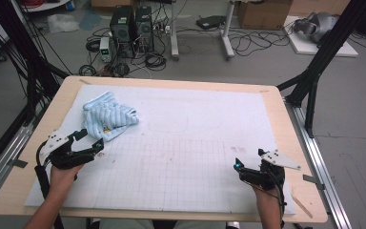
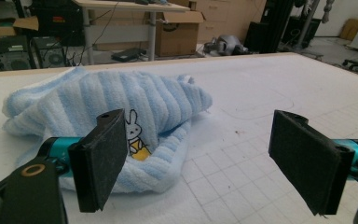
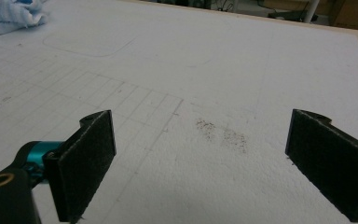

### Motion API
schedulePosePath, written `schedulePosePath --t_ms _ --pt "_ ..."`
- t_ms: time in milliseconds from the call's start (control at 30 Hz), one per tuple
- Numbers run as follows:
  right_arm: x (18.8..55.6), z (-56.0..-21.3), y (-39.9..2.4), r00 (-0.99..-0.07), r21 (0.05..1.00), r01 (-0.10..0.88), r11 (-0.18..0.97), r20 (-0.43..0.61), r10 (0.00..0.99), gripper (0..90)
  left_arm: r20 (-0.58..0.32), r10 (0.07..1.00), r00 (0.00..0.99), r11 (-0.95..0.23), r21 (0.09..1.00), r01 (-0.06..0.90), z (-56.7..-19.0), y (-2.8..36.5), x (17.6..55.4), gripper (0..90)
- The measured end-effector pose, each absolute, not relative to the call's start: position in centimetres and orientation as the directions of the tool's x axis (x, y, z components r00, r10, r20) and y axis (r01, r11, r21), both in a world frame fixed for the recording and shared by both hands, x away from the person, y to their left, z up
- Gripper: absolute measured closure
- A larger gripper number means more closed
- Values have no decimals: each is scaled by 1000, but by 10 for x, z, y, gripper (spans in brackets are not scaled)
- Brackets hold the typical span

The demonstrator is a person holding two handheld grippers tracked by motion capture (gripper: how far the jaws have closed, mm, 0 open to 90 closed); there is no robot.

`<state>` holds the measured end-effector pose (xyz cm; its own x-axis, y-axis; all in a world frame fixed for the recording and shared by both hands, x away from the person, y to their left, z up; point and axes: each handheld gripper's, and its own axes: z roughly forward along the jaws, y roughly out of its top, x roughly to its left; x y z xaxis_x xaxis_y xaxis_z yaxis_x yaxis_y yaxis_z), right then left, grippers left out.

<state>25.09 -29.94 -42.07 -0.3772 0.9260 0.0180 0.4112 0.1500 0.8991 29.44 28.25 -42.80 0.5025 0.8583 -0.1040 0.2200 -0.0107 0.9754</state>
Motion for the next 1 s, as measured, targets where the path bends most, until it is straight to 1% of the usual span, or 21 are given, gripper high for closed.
schedulePosePath --t_ms 300,467,600,633,767,900,933,967,1000 --pt "249 -422 -303 -382 901 409 142 28 924 75 -109 856 505 -10 974 227 -428 279 301 200" --pt "251 -425 -305 -390 901 418 113 65 918 75 -109 867 486 -9 972 234 -428 280 302 199" --pt "253 -424 -299 -433 900 413 139 60 899 75 -116 863 491 -5 971 239 -425 279 304 194" --pt "254 -423 -296 -441 899 412 147 55 896 75 -104 864 492 -13 973 229 -421 277 305 194" --pt "257 -420 -286 -463 901 402 164 45 885 75 -106 869 484 -4 975 220 -411 279 308 193" --pt "260 -423 -278 -484 892 408 197 28 875 75 -137 882 451 29 971 238 -404 286 320 179" --pt "260 -424 -276 -485 890 410 200 28 874 75 -135 892 431 19 965 262 -402 288 331 179" --pt "262 -424 -275 -489 891 405 206 21 872 75 -135 892 431 19 965 262 -402 288 331 180" --pt "263 -424 -274 -490 890 409 204 25 872 75 -125 898 422 -5 955 295 -403 287 344 181"
